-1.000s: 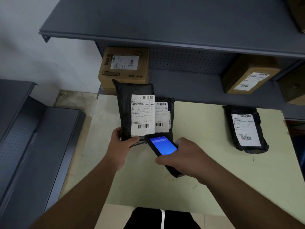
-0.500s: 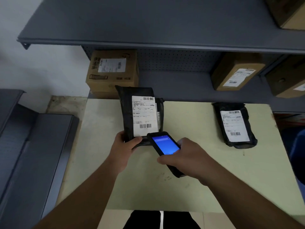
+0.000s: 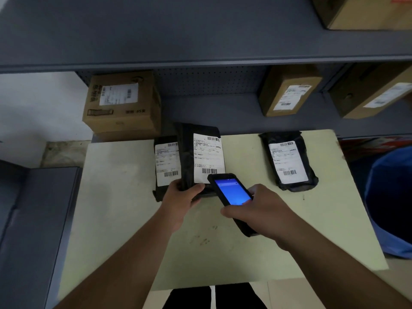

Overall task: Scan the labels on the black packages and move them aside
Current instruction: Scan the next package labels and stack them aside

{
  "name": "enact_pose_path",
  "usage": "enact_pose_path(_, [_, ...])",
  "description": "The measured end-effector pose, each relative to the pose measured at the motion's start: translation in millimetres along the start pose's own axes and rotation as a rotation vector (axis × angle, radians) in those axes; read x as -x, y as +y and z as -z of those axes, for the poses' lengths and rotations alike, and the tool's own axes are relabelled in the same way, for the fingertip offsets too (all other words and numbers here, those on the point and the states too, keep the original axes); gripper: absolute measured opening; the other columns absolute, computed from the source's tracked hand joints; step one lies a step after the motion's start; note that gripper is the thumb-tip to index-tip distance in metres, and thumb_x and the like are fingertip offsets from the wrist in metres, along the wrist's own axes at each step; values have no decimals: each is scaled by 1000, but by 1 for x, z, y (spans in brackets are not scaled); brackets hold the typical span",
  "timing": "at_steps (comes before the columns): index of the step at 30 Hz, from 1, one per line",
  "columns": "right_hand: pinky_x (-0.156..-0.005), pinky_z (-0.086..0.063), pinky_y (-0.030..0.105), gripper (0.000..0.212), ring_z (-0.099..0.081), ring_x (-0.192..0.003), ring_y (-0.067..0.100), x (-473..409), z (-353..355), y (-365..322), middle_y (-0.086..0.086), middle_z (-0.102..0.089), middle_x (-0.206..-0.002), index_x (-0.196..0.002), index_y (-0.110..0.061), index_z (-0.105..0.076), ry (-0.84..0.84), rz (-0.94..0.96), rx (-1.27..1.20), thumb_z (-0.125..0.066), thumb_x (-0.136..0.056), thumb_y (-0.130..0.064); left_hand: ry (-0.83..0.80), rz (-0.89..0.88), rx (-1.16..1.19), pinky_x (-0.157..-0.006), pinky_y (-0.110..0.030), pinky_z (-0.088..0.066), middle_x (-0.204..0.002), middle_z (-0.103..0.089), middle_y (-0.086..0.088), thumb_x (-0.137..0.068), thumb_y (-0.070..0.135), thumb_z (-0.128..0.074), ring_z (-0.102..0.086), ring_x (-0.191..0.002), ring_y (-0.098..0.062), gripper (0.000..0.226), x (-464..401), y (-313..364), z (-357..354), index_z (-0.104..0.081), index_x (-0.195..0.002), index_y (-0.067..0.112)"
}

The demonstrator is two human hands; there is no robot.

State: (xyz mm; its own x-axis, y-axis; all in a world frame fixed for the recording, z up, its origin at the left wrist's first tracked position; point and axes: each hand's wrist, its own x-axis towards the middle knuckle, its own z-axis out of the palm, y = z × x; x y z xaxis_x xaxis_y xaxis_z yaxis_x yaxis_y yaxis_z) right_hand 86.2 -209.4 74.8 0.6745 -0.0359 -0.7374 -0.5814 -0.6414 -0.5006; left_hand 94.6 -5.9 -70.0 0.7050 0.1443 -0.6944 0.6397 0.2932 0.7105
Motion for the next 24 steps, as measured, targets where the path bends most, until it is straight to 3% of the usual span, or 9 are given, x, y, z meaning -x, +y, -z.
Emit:
enact_pose_path(3, [-80, -66, 45, 57, -74, -90, 23, -2, 11, 11, 4, -70, -101, -105, -21, -58, 16, -10, -13, -88, -65, -46, 7, 26, -4, -93, -38, -63, -121, -76, -12, -84, 12, -84, -76, -108, -24, 46, -1, -2, -20, -65, -126, 6])
enact_pose_path(7, [-68, -61, 37, 57, -73, -82, 21, -6, 24, 26, 4, -70, -100, -106, -21, -58, 14, -32, -38, -88, -65, -47, -8, 53, -39, -94, -39, -62, -117, -78, -8, -88, 11, -81, -75, -109, -23, 32, -2, -8, -45, -70, -118, 12])
enact_pose_path(12, [-61, -54, 31, 57, -66, -70, 16, -9, 38, 47, 3, -70, -96, -106, -20, -58, 20, -47, -74, -88, -65, -46, 17, 104, -79, -93, -39, -63, -119, -78, -9, -88, 14, -81, -75, -110, -24, 36, -10, -25, -69, -71, -122, 10])
enact_pose_path(17, [-61, -53, 30, 55, -63, -68, 15, -10, 51, 66, 2, -68, -93, -105, -20, -58, 25, -72, -82, -88, -66, -46, 78, 134, -116, -83, -32, -64, -124, -74, -11, -85, 16, -85, -76, -106, -22, 51, -24, -39, -83, -64, -130, 8])
enact_pose_path(22, [-63, -54, 30, 57, -65, -72, 15, -14, 66, 84, 1, -69, -96, -105, -21, -58, 43, -104, -91, -88, -65, -48, 150, 107, -214, -87, -37, -62, -116, -71, -9, -82, 16, -86, -74, -99, -22, 56, -31, -43, -101, -60, -130, 6])
enact_pose_path(24, [-63, -54, 30, 57, -65, -72, 15, -15, 72, 90, 0, -68, -96, -105, -20, -58, 54, -112, -93, -88, -66, -48, 177, 79, -288, -92, -43, -62, -117, -70, -3, -71, 31, -91, -73, -102, -22, 72, -31, -42, -107, -57, -133, 18])
